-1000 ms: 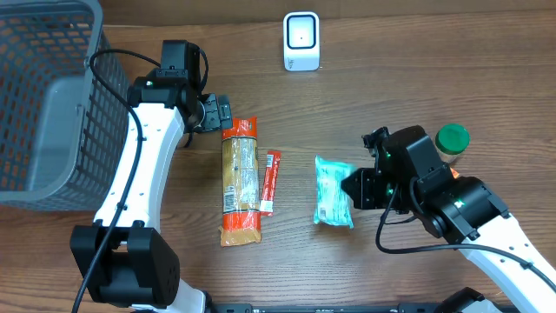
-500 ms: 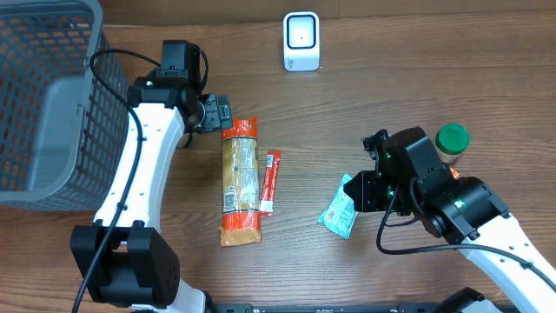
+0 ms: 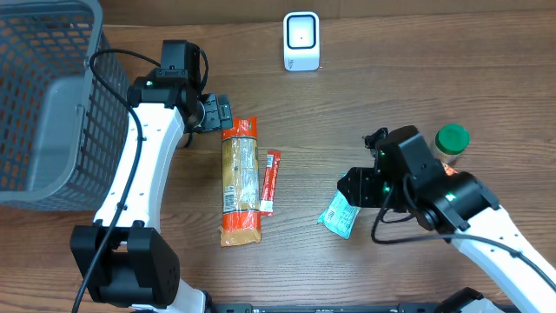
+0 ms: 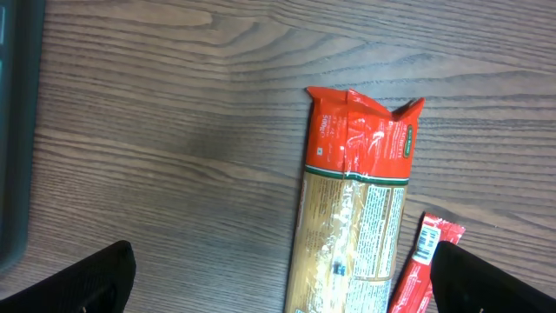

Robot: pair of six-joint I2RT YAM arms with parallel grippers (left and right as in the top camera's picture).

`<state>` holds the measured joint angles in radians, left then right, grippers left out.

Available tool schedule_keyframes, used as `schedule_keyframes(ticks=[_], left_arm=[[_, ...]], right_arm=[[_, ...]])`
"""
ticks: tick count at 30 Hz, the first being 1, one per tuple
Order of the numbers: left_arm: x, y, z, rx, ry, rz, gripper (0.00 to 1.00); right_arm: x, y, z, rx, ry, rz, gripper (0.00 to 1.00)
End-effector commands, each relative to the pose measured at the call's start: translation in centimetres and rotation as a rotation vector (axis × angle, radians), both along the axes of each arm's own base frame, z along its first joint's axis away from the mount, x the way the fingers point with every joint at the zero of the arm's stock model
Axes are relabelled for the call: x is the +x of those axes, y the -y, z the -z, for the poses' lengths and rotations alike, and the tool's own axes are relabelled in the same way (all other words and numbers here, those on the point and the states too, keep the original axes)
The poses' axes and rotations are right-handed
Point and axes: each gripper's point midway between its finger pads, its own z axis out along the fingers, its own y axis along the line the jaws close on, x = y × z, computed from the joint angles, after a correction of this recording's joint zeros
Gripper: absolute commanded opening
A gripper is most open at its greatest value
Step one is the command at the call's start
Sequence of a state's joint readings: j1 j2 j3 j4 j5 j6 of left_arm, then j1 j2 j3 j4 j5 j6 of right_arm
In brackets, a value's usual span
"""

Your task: Scan the item barcode

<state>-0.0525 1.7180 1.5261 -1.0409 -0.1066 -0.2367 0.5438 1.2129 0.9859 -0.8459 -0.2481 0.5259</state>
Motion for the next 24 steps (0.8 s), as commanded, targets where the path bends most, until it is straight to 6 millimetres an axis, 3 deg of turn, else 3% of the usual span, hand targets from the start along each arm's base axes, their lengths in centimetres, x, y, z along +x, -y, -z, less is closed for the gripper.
schedule_keyframes(ticks=[1, 13, 20, 24], left_arm=[[0.3, -0.1, -1.0, 0.007, 0.027, 0.002, 1.0], [0.3, -0.1, -1.0, 0.007, 0.027, 0.002, 1.0], [0.3, -0.1, -1.0, 0.007, 0.027, 0.002, 1.0], [0.3, -0.1, -1.0, 0.007, 0.027, 0.002, 1.0]], right_arm=[[0.5, 1.3, 3.4, -0.08, -0.096, 0.131, 0.54], [0.9, 2.1, 11.3, -0.252, -0.288, 0.2, 0.64], [1.4, 2.5, 13.8, -0.296, -0.331, 0.271, 0.68], [1.7, 2.9, 14.1, -0.31, -0.336, 0.325, 0.68]])
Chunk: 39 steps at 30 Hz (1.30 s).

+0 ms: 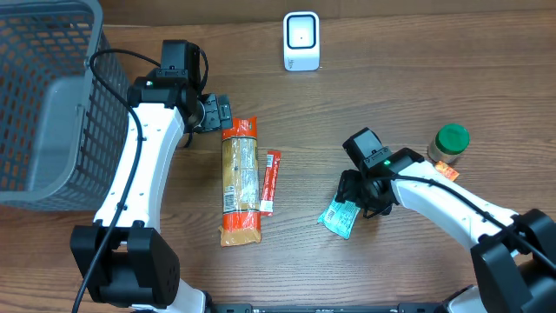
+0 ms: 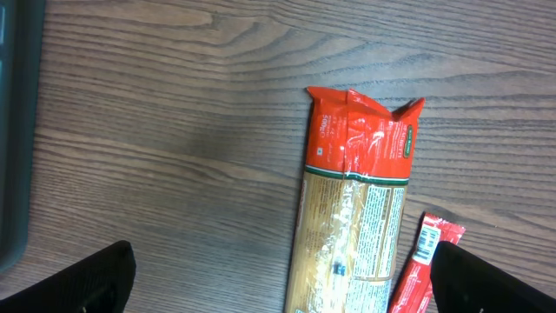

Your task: Scan the item barcode

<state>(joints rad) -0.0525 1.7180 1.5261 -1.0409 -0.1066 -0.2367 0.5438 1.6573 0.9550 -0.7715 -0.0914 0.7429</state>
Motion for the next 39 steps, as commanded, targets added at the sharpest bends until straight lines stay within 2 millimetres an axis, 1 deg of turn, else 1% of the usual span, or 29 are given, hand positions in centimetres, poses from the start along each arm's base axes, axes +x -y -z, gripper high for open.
schedule_keyframes(ticks=[1, 6, 9, 11, 14, 17, 20, 22, 26, 32, 35, 39], left_arm=[[0.3, -0.1, -1.0, 0.007, 0.027, 0.002, 1.0], [0.3, -0.1, -1.0, 0.007, 0.027, 0.002, 1.0], [0.3, -0.1, -1.0, 0.007, 0.027, 0.003, 1.0], [0.3, -0.1, -1.0, 0.007, 0.027, 0.003, 1.0], [0.3, -0.1, -1.0, 0.007, 0.027, 0.002, 1.0], [0.3, -0.1, -1.0, 0.007, 0.027, 0.002, 1.0], [0.3, -0.1, -1.0, 0.007, 0.027, 0.003, 1.0], [0.3, -0.1, -1.0, 0.007, 0.027, 0.003, 1.0], [0.3, -0.1, -1.0, 0.007, 0.027, 0.002, 1.0], [0.3, -0.1, -1.0, 0.007, 0.027, 0.002, 1.0], [0.3, -0.1, -1.0, 0.007, 0.027, 0.002, 1.0], [0.3, -0.1, -1.0, 0.007, 0.027, 0.002, 1.0]], right_arm=[[0.3, 0.6, 0.3, -0.029, 0.009, 0.063, 0.68], [0.5, 0.4, 0.3, -0.022, 0.017, 0.062, 0.64], [0.6, -0.1, 0.2, 0.005, 0.017, 0.055, 0.62], [0.7, -1.2, 0.0, 0.059, 0.021, 0.009, 0.61], [0.8, -2.5, -0.4, 0.129, 0.018, -0.015, 0.61], [1.0, -3.3, -0.7, 0.175, 0.025, -0.023, 0.61], [1.2, -3.0, -0.6, 0.155, 0.035, -0.018, 0.62], [1.2, -2.1, -0.4, 0.108, 0.043, -0.029, 0.62], [0.5, -1.0, 0.0, 0.046, 0.031, -0.1, 0.63], [-1.7, -0.2, 0.3, 0.021, -0.061, -0.102, 0.63], [-2.8, -0.6, 0.1, 0.055, -0.114, -0.107, 0.63], [-3.8, -1.8, -0.2, 0.118, -0.158, -0.114, 0.63]])
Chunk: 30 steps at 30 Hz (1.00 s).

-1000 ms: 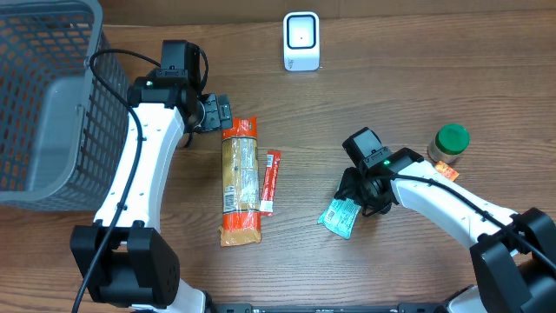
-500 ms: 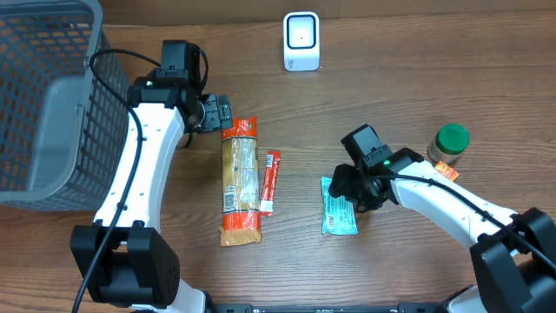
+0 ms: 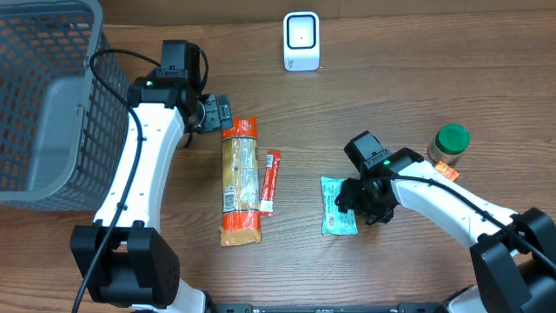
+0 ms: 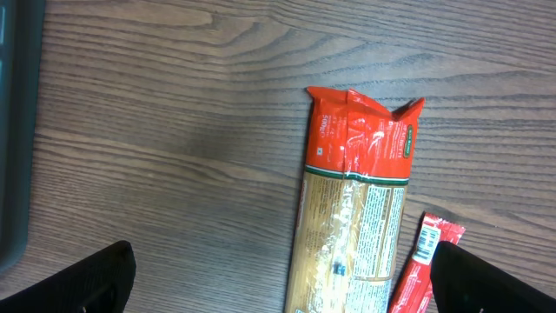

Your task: Scan the item barcode

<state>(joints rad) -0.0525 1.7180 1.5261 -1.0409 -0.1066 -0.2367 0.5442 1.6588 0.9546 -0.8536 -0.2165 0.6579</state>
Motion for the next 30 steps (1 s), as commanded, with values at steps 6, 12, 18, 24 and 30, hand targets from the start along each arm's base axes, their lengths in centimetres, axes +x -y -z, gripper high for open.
schedule_keyframes(ticks=[6, 12, 18, 24, 30], left_arm=[[0.3, -0.1, -1.0, 0.007, 0.027, 0.002, 1.0], [0.3, -0.1, -1.0, 0.007, 0.027, 0.002, 1.0], [0.3, -0.1, -1.0, 0.007, 0.027, 0.002, 1.0], [0.3, -0.1, -1.0, 0.007, 0.027, 0.002, 1.0], [0.3, -0.1, -1.0, 0.007, 0.027, 0.002, 1.0]], right_arm=[[-1.2, -2.6, -0.1, 0.069, -0.029, -0.013, 0.66], [-1.1, -4.9, -0.4, 0.121, 0.021, -0.068, 0.68], [-0.7, -4.7, -0.4, 0.11, 0.04, -0.064, 0.68], [0.4, -2.8, 0.0, 0.049, 0.064, -0.018, 0.68], [1.8, -1.8, 0.1, 0.011, 0.109, 0.011, 0.68]])
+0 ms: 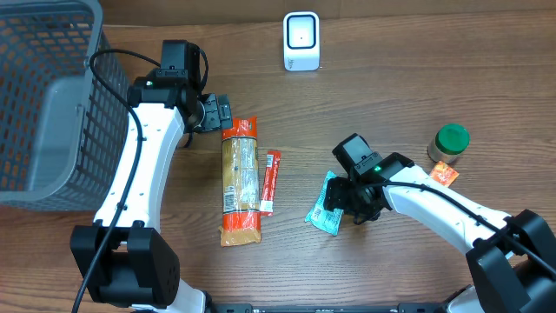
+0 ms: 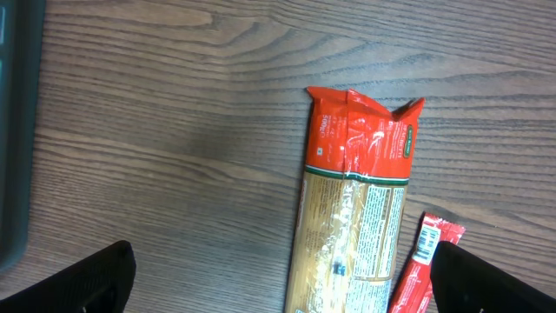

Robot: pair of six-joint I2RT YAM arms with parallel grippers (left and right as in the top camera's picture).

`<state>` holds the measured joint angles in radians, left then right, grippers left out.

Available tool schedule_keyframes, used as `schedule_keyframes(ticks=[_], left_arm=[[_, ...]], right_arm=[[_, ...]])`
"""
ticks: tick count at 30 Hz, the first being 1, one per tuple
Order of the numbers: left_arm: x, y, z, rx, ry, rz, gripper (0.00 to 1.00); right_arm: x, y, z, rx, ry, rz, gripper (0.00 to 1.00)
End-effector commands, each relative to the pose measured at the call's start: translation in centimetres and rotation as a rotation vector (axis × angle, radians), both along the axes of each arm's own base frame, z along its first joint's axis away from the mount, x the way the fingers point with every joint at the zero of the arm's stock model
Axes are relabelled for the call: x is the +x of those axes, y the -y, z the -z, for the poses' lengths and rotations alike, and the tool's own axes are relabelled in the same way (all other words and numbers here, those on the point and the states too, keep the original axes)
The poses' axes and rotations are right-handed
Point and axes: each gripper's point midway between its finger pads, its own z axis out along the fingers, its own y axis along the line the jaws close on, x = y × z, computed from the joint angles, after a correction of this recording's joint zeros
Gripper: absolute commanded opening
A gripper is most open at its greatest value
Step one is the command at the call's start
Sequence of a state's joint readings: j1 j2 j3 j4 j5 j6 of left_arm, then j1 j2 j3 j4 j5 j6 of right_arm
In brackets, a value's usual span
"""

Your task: Scan the item barcode

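Observation:
A teal packet [image 1: 324,206] lies tilted at the table's middle right. Its right end is under my right gripper [image 1: 349,201], which looks shut on it; the wrist hides the fingertips. The white barcode scanner [image 1: 301,41] stands at the far edge, well away from the packet. My left gripper [image 2: 282,287] hovers open over the top end of a long orange pasta packet [image 2: 356,217], its black fingertips [image 2: 87,278] spread wide and holding nothing.
A red stick sachet [image 1: 270,181] lies right of the pasta packet [image 1: 241,178]. A grey mesh basket [image 1: 43,96] fills the left side. A green-lidded jar [image 1: 450,143] and a small orange item [image 1: 443,174] sit at the right.
My right gripper has shifted a little left and toward the far side. The teal packet went with it, from upright to slanting with its lower end leftward. The left arm has not moved.
My right arm was first raised over the slanted teal packet, then down at the packet's right end. After that the packet stood upright under the gripper, and now it slants the other way, further left. The left gripper stayed open over the pasta throughout.

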<state>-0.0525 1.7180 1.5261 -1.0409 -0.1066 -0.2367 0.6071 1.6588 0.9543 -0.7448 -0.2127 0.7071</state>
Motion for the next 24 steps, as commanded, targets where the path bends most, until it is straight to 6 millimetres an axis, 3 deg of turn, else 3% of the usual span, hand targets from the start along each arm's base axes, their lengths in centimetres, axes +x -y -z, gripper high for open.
schedule_keyframes(ticks=[1, 24], left_arm=[[0.26, -0.1, -0.98, 0.007, 0.027, 0.002, 1.0], [0.26, -0.1, -0.98, 0.007, 0.027, 0.002, 1.0]], right_arm=[[0.95, 1.06, 0.4, -0.045, 0.034, 0.031, 0.68], [1.58, 1.96, 0.61, -0.067, 0.05, 0.052, 0.43]])
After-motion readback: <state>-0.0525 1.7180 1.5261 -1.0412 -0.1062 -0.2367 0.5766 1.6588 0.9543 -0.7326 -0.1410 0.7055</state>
